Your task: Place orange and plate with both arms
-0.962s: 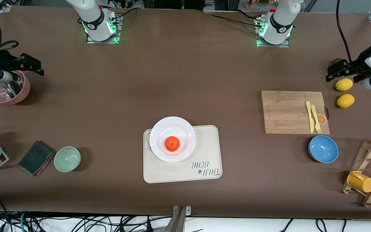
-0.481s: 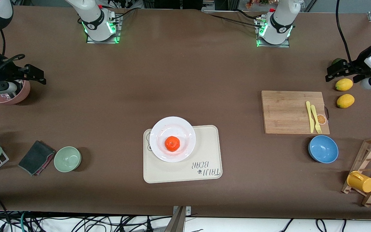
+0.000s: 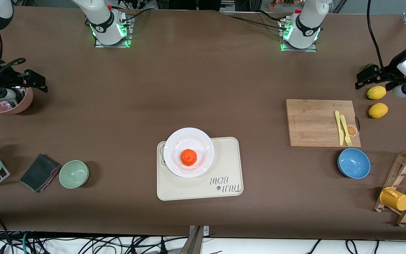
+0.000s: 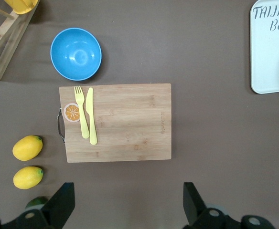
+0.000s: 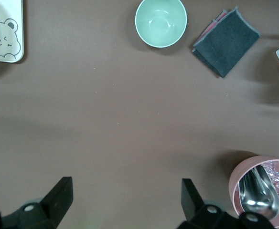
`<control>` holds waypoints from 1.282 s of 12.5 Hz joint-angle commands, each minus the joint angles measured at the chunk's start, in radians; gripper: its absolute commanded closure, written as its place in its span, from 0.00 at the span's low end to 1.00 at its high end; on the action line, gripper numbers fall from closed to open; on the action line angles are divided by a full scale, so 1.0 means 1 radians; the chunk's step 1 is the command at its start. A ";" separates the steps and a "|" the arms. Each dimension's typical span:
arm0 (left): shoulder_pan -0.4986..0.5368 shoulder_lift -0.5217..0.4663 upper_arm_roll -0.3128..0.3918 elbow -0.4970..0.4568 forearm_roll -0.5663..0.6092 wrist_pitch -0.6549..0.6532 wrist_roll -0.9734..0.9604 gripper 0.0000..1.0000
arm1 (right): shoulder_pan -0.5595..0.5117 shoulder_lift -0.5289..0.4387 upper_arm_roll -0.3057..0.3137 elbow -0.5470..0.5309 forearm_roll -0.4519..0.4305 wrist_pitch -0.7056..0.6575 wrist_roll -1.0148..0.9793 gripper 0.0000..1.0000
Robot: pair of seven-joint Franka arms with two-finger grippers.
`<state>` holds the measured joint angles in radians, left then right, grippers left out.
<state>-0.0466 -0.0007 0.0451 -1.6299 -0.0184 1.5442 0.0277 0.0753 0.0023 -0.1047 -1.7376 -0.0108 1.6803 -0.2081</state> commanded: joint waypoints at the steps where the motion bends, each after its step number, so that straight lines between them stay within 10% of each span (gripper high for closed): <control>1: 0.004 0.010 0.001 0.024 -0.006 -0.021 0.078 0.00 | 0.003 -0.010 0.002 0.012 -0.015 -0.019 0.012 0.00; 16: 0.008 0.013 0.002 0.024 -0.008 -0.021 0.098 0.00 | 0.003 -0.012 0.002 0.010 -0.012 -0.019 0.009 0.00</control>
<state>-0.0450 -0.0004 0.0491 -1.6299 -0.0184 1.5441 0.1022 0.0753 0.0002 -0.1047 -1.7373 -0.0108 1.6795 -0.2081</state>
